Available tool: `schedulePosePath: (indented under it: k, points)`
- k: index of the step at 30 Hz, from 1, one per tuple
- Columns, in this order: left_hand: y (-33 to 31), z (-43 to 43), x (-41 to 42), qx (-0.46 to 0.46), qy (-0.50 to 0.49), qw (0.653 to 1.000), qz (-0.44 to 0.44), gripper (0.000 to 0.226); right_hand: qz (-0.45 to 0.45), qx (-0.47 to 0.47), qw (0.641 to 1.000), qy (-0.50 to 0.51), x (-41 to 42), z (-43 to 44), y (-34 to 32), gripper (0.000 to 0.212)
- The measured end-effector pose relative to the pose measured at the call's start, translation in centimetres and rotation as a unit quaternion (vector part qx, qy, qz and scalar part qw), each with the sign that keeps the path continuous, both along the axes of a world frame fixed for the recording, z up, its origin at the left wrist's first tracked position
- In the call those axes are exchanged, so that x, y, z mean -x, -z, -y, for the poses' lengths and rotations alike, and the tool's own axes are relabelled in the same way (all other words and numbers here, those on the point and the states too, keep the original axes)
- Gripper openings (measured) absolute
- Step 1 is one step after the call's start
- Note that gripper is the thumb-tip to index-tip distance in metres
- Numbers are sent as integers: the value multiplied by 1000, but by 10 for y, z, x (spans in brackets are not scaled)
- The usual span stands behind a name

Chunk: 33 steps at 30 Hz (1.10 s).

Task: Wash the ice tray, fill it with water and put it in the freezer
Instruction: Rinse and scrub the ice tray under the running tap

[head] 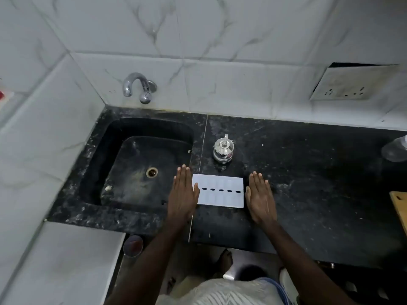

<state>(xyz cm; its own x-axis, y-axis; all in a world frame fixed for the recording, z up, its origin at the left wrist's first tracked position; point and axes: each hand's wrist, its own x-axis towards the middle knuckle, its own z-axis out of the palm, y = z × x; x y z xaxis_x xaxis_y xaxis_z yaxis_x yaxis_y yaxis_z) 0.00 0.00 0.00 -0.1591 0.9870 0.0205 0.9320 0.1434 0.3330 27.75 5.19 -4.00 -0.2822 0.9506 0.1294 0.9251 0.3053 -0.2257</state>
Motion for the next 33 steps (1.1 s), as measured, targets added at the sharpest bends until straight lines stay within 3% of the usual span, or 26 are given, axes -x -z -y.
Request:
schedulePosePath:
  k: [9, 15, 21, 27, 33]
  points:
    - [16, -3, -14, 104, -54, 991, 70, 70, -8, 87, 996, 12, -4, -14, 11, 58]
    - [21, -10, -17, 152, -73, 980, 110, 59, -30, 106, 993, 28, 2, -14, 12, 41]
    - [30, -14, -16, 135, -100, 970, 174, 48, -66, 174, 979, 81, 13, -10, 21, 27]
    - [31, -25, 1, 153, -226, 907, 320, 27, -129, 190, 961, 154, 35, -14, 11, 21]
    - [13, -25, 65, 71, -325, 797, 504, 31, -269, 198, 927, 171, 95, -22, -24, 8]
